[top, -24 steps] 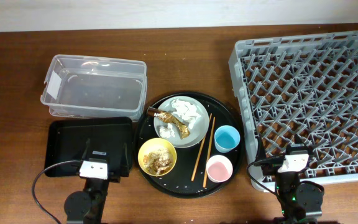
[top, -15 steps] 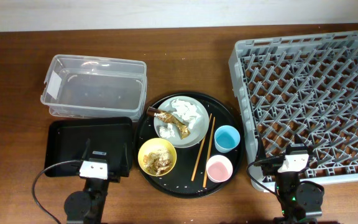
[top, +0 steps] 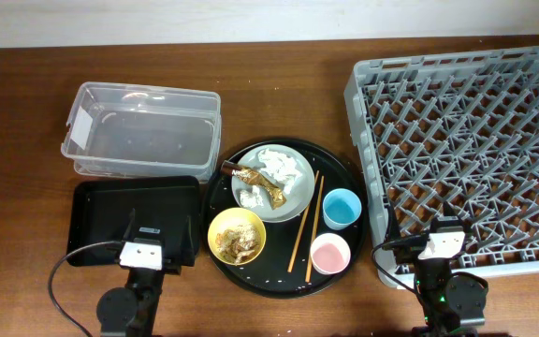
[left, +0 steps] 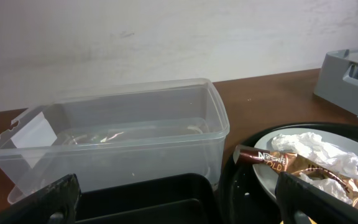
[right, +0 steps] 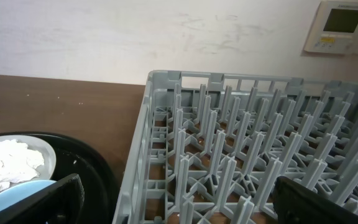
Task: Sort waste into correct bins and load items into the dishwasher rack
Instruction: 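Move the left gripper toward the yellow bowl on the round tray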
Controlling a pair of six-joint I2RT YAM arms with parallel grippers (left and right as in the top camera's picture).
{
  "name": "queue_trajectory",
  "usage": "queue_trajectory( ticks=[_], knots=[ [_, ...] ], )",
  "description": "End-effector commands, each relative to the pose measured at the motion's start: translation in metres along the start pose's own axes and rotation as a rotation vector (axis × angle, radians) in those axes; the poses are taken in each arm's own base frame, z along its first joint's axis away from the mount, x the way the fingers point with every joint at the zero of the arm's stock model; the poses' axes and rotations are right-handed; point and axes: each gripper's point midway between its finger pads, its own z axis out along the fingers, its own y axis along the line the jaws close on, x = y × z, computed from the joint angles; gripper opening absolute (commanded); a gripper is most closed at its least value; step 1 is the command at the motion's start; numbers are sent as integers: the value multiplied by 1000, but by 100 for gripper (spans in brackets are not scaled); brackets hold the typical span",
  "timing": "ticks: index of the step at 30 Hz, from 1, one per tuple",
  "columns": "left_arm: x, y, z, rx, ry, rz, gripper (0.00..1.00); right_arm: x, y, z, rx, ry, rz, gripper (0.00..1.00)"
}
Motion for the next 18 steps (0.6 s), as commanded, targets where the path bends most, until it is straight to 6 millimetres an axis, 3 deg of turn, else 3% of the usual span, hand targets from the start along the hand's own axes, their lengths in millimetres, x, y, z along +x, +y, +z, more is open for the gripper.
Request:
queue_trajectory(
  ticks=[1,11,14,18],
  knots=[
    [2,-1,0,5,0,12,99,3,-1,0,9,3,3,98],
    [-4,-6,0,36,-21,5,99,2,-1,0,9,-2,5,98],
    [-2,-1,0,9,-11,-80,99,2,-1,0,9,-1,91,98],
    [-10,0,-8,4,61,-107,99,-16,-2,-5,8,2,173,98]
  ],
)
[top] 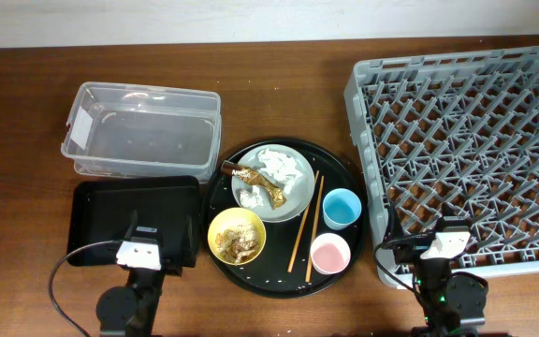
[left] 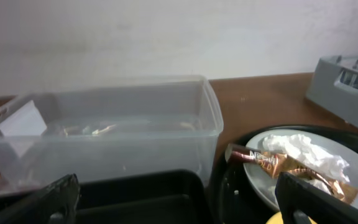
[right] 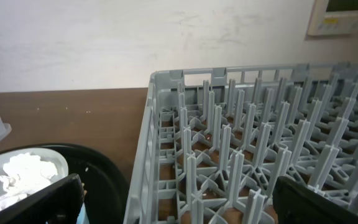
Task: Sort waste into correct bins and load items into the dishwasher rack
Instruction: 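Move the left gripper toward the yellow bowl on the round tray, then grasp the yellow bowl rim with the left gripper and lift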
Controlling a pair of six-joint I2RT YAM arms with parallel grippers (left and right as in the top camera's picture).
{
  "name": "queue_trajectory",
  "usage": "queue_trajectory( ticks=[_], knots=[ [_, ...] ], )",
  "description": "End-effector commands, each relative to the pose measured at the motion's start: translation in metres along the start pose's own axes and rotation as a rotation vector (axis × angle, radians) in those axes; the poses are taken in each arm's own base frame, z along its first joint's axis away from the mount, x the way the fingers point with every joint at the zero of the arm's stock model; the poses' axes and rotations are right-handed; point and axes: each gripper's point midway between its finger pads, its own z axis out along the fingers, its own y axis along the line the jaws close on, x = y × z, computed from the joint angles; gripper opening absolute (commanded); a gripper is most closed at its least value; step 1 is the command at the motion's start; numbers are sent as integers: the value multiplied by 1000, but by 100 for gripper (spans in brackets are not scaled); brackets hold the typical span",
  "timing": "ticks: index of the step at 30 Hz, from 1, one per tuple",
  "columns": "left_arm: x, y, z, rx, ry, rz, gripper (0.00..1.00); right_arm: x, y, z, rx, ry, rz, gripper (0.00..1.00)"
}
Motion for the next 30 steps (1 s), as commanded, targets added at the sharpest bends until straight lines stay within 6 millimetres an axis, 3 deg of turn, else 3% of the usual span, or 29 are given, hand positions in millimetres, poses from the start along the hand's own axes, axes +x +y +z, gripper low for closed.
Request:
queue_trajectory(
  ticks=[1,5,13,16,20,23,26,28,30],
  knots=[
    [-17,1,-10,-9,63,-55,99,-22,0,-8,9,8,58,98],
    [-30,-3,-15,8,239,-105,99,-45,2,-18,15,133,55,98],
    [-26,-17,-6,75,860,-195,99,-48,14,-25,-10,639,63,99],
    [-25,-22,3,106,937,-223,99,-41,14,-20,0,734,64,98],
    [-31,-41,20,209,896,-253,99,-35,14,-19,3,767,64,98],
    [-37,-67,35,298,853,-193,91,-35,14,-19,3,767,64,98],
    [-27,-103,43,383,885,-167,85,-34,14,-19,4,768,64,98],
    [-2,-135,45,445,966,-103,82,-34,14,-19,4,768,64,98],
    [20,-150,42,449,1036,-47,81,-34,14,-19,4,768,64,98]
  ],
)
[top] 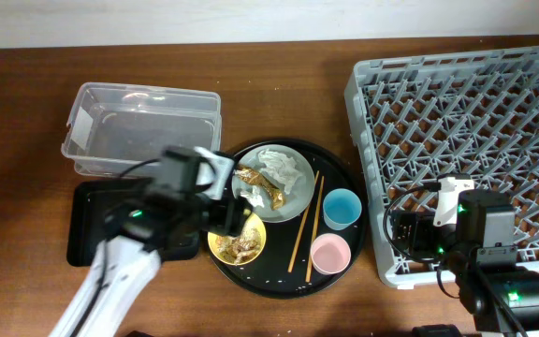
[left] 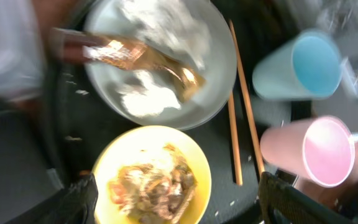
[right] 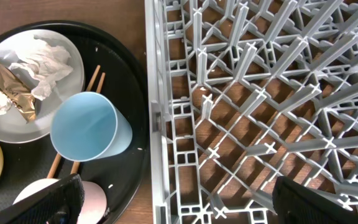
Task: Sort waste into correct bins and load items into the dishwasher rack
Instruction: 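Grasp the yellow bowl rim with the left gripper and lift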
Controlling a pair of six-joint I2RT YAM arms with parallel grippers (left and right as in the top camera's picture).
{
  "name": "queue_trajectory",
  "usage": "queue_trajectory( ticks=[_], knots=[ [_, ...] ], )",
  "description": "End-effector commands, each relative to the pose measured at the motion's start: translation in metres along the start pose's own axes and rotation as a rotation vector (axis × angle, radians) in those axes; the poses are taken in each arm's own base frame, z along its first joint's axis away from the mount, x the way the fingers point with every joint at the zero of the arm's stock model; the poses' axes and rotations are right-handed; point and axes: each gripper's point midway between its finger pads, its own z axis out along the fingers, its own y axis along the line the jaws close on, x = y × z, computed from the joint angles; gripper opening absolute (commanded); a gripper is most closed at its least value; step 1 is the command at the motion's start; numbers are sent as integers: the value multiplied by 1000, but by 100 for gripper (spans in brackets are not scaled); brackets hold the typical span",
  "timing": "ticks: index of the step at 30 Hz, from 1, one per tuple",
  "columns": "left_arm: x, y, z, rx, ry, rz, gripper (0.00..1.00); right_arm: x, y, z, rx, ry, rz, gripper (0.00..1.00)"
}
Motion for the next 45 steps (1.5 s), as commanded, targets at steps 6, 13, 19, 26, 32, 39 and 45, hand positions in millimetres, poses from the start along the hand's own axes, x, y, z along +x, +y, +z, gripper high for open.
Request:
queue_trajectory(
  ticks=[6,13,19,26,32,39,45],
  knots=[
    [61,-35,88,-39,333,99,62,-7,2,-5,-7,-20,8,98],
    [71,-22,114,-113,377,122,33,-7,2,-5,-7,-20,8,98],
    [74,-18,112,-138,393,123,10,-7,2,-5,-7,-20,8,98],
    [86,-14,107,-156,443,93,1,-7,2,-5,-7,-21,8,98],
    [57,-28,77,-146,386,84,0,-7,2,-5,-7,-21,8,98],
    [37,2,31,-161,305,-27,0,-7,2,-5,-7,-21,8,98],
    [18,35,12,86,228,-128,0,-7,2,-5,-7,-20,8,98]
  ],
)
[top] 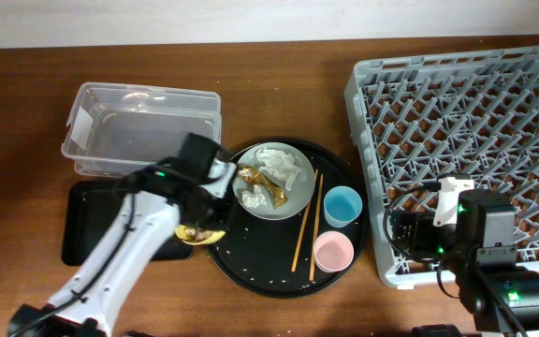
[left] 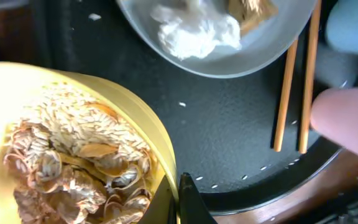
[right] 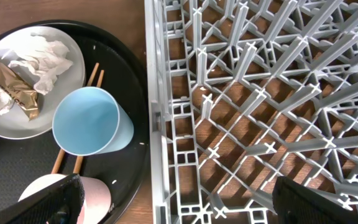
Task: Sort waste into correct bins and load items into the dishwasher rack
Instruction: 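Grasp the yellow bowl rim with the left gripper and lift, then tip the yellow bowl over the black tray to dump food scraps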
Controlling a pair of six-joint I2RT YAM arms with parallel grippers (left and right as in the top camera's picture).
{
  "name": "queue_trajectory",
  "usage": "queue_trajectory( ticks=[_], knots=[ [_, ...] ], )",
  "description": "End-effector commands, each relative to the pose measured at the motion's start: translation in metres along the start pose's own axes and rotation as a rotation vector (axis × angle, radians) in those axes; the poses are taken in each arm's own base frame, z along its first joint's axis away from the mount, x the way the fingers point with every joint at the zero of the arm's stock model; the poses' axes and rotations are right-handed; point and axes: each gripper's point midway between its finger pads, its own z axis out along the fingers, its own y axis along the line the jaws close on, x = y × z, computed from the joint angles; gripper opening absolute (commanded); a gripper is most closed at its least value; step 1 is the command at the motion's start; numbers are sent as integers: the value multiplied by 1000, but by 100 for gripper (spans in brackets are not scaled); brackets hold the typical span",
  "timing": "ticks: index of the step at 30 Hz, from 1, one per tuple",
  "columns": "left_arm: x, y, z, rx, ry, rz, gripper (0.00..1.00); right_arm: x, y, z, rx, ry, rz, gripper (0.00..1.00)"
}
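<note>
The yellow bowl (left: 73, 155) of food scraps has my left gripper (left: 178, 200) shut on its rim. In the overhead view the bowl (top: 197, 234) sits at the round black tray's (top: 269, 276) left edge, next to the black bin (top: 87, 239), partly hidden by my arm. On the tray are a grey plate (top: 284, 198) with crumpled tissue and a gold wrapper (top: 255, 178), chopsticks (top: 305, 223), a blue cup (top: 342, 205) and a pink cup (top: 331, 251). My right gripper (right: 194, 200) hangs open over the grey dishwasher rack's (right: 253, 112) left edge, holding nothing.
A clear plastic bin (top: 143, 131) stands at the back left, behind the black bin. The rack (top: 466, 140) fills the right side of the table, its left wall close to the tray. Cables trail from both arm bases at the front edge.
My left gripper was open above the bowl and plate; now it is shut on the bowl's rim. The bowl has shifted left to the tray's edge. The right arm has barely moved.
Both arms first rested at the table's front edge, grippers open, looking level across the bins and rack. Then the left arm was over the tray above the bowl and the right looked down on the rack's edge. Now the left holds the bowl.
</note>
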Motion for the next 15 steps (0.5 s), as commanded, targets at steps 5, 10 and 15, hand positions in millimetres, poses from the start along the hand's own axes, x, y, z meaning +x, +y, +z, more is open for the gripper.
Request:
queue_trajectory(
  ticks=[5,10,15],
  knots=[
    [-15,39,-42,389,-198,-70,0,-7,2,-5,-7,-19,7,98],
    [-14,78,-73,592,-403,-250,0,-7,2,-5,-7,-19,7,98],
    [-16,105,-116,774,-626,-394,0,-6,2,-5,-7,-19,7,98]
  ],
)
